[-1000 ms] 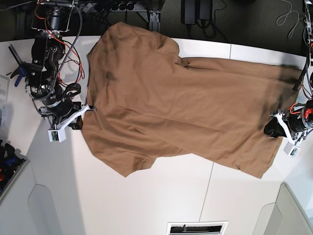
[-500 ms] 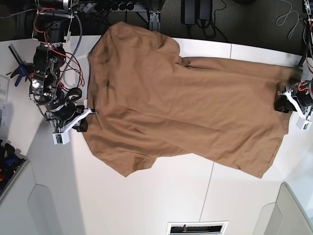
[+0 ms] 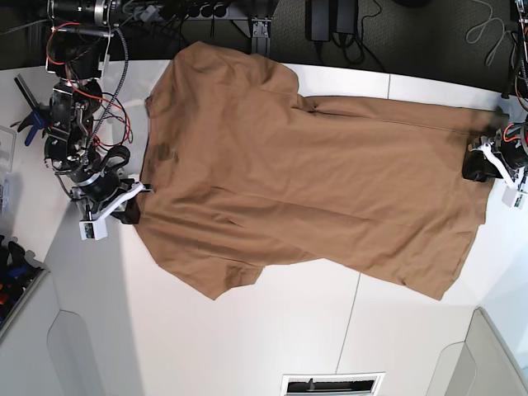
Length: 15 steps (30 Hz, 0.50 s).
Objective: Layout the t-shirt on the table in an organized manner, then fold the t-shirt properly
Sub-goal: 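Stretch the shirt between both grippers and release it flat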
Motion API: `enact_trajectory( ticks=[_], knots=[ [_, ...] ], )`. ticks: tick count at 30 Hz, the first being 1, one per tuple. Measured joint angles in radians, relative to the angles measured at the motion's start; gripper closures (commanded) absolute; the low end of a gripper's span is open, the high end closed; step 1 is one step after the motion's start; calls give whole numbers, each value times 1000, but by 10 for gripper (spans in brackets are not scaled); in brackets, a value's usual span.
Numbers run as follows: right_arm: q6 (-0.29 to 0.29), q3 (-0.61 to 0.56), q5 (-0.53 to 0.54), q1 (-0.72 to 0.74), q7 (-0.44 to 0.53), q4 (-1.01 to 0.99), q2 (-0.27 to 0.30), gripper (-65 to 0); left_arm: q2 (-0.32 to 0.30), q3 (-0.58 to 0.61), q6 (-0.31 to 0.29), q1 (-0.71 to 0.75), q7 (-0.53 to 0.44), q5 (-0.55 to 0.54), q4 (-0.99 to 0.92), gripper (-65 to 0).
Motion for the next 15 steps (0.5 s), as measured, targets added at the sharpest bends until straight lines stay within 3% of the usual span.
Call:
enact_trajectory(
  ticks=[10,13,15],
  knots=[
    [-36,0,-9,23,-39,-5,79,0,120,0,0,-101,16,32,-1,-176],
    [-43,30,48,35,-143,29,83,0,117,3,0,-137,141,-21,-2,-176],
    [-22,64,107,0,-149,108,81,0,90,5,-1,-144,224,-142,2,-176]
  ],
)
